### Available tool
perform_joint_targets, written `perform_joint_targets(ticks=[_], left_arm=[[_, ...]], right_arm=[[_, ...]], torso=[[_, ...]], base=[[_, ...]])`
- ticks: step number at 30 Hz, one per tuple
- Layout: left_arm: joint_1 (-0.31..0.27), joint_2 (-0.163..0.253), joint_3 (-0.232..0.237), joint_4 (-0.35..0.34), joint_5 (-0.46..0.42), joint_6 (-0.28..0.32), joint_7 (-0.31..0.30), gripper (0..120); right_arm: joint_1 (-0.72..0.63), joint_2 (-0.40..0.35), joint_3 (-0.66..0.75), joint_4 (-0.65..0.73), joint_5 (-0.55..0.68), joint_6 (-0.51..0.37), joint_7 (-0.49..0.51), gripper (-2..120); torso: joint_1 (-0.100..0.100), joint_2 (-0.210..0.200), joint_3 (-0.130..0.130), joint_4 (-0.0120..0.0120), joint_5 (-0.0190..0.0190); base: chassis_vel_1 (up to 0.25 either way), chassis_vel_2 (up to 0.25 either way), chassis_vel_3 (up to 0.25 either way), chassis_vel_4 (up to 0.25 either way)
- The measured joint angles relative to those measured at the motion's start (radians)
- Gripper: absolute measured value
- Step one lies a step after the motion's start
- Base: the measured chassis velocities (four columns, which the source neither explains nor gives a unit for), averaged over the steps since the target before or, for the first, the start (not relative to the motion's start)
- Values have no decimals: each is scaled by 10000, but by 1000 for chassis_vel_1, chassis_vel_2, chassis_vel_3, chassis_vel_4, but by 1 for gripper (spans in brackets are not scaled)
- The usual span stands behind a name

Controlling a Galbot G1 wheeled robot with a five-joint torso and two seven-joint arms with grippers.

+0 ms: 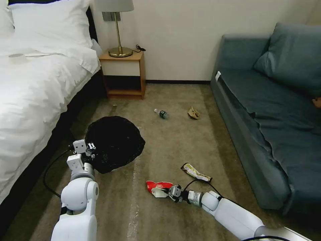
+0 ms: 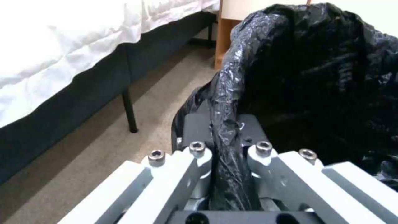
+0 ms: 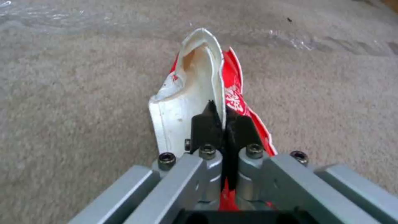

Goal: Pick up the trash bin, then pick up the garbage on the floor and place it into the trash bin.

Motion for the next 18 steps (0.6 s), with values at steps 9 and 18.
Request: perform_joint_targets(ticks=[9,18], left_arm=[[35,-39,-18,74,-32,-25,0,5],[-132,62,50,204,-49,34,-5,5]], right_arm=[[-36,-116,274,18,6,47,-26,0],[-152,-710,1074,637,262,-75,46,0]], torso=[[0,0,0,0,0],[0,0,0,0,0]], base=[[0,0,0,0],[0,0,0,0]])
